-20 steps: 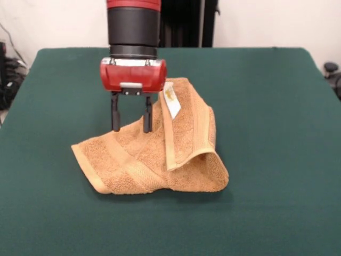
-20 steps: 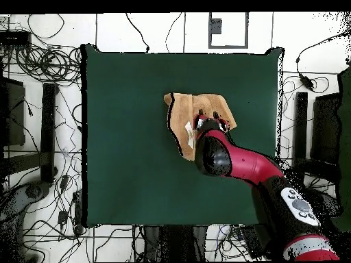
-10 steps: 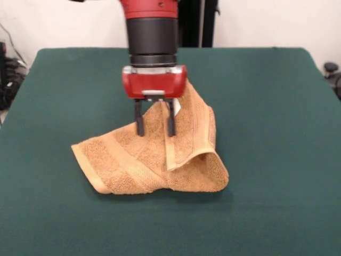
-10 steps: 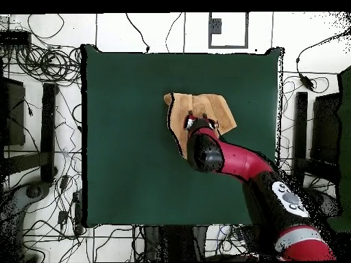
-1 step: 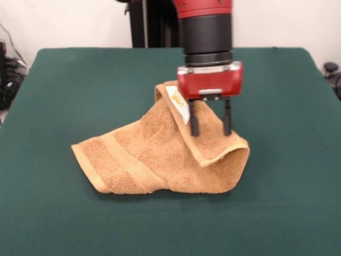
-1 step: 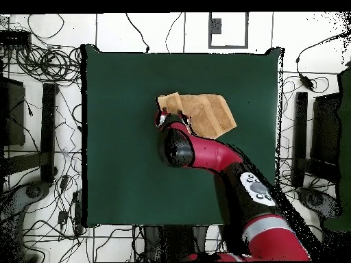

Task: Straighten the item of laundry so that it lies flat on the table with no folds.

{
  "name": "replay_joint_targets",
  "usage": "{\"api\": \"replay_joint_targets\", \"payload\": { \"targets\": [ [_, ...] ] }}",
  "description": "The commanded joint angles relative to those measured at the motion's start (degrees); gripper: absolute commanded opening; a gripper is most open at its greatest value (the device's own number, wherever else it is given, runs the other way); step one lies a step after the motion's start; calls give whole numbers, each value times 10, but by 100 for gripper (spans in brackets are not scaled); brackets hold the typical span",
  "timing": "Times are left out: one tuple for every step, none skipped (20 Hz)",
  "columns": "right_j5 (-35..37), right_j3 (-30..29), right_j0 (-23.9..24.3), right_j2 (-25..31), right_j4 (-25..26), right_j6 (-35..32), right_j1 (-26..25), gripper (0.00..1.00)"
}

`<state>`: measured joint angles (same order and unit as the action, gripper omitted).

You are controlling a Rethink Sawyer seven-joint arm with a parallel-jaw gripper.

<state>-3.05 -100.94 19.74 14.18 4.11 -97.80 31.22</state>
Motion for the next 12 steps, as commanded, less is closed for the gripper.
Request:
{"api": "replay_joint_targets", "payload": {
  "targets": [
    [58, -55, -24, 6, -53, -141, -3, 100],
    [59, -54, -26, 5, -57, -140, -3, 100],
    [63, -52, -30, 6, -64, -139, -3, 100],
    [63, -52, -31, 7, -68, -138, -4, 100],
    [66, -49, -31, 11, -72, -138, -5, 100],
    [66, -49, -32, 11, -75, -137, -6, 100],
    [67, -48, -34, 11, -78, -136, -6, 100],
    [70, -47, -33, 11, -79, -132, -6, 100],
    [73, -47, -33, 11, -81, -129, -5, 100],
    [75, -46, -32, 11, -82, -125, -4, 100],
    [80, -46, -32, 10, -83, -121, 0, 100],
    [83, -44, -32, 8, -83, -116, 1, 100]
  ]
}}
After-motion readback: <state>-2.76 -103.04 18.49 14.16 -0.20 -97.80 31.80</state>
